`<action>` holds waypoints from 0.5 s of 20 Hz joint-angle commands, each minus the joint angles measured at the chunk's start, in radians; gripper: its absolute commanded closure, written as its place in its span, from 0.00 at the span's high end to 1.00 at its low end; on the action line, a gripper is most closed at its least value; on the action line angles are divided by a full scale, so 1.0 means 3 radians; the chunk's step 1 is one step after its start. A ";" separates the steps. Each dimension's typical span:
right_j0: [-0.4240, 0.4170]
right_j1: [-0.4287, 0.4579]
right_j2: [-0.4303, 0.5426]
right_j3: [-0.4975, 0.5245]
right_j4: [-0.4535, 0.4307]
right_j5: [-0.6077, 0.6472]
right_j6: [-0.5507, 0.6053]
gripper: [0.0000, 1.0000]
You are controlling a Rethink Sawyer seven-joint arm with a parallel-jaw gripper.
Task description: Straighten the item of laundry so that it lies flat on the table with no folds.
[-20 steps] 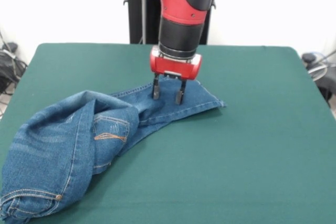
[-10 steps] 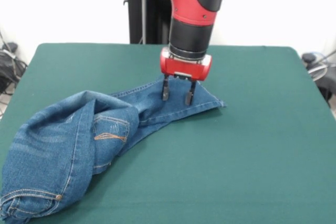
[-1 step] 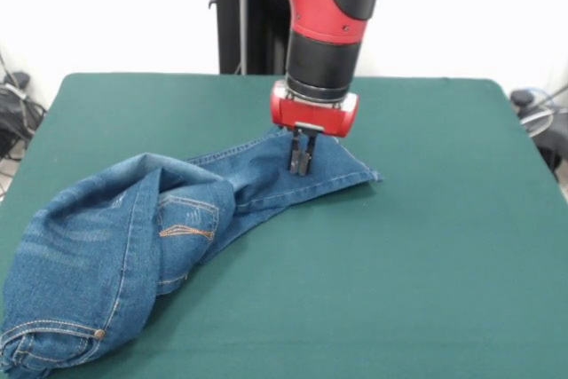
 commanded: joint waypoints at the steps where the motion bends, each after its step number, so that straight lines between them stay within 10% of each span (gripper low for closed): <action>1: -0.0120 0.0036 0.0266 0.0207 0.0110 -0.0143 0.0926 0.00; 10: -0.0064 0.0125 0.0262 0.0184 0.0058 -0.0164 0.0864 0.00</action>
